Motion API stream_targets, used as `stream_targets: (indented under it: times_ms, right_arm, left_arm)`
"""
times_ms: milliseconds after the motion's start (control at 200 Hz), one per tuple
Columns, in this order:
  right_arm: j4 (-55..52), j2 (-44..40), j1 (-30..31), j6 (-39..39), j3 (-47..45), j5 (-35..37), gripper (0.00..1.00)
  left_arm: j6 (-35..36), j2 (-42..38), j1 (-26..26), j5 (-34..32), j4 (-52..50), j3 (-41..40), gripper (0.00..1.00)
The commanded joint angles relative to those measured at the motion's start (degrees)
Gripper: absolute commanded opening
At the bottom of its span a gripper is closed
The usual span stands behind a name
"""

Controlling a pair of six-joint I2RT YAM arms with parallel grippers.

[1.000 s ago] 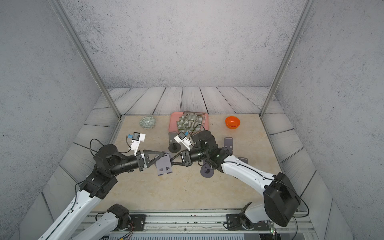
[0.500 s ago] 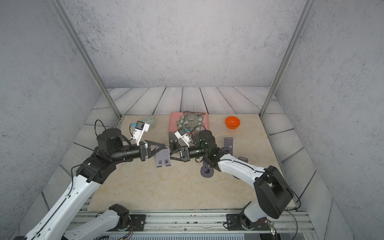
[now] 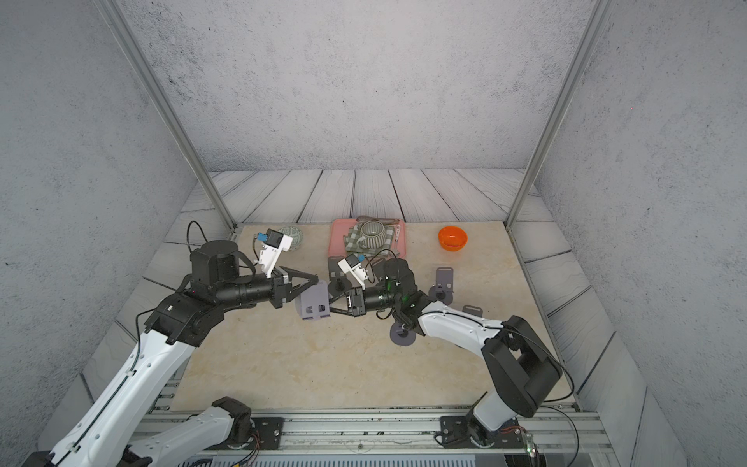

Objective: Open the phone stand

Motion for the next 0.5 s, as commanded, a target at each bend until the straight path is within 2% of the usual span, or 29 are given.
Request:
stream_targets:
  times_ms: [0,305,400,495]
  right_arm:
    - [-19.04,4.97,1.10,-1.30,-7.16,-2.21,0.00]
    - [-18.93,5.78,1.47,-1.26,-7.99,-2.24,0.00]
    - [-19.00,6.04,1.51,-1.13,-7.89,-2.06,0.00]
    - [-18.93,6.22,1.46,-1.00,-7.29,-1.71,0.00]
  left_arm:
    - [3.93,-2.57,4.28,-8.33,22.25,9.35,0.00]
    - [15.49,-0.57,5.29,-11.56,16.93,17.31,0.00]
    - [18.26,-0.08,5.29,-10.88,15.76,18.90,0.00]
    - [19.74,-0.28,5.21,-6.38,14.25,18.57,0.00]
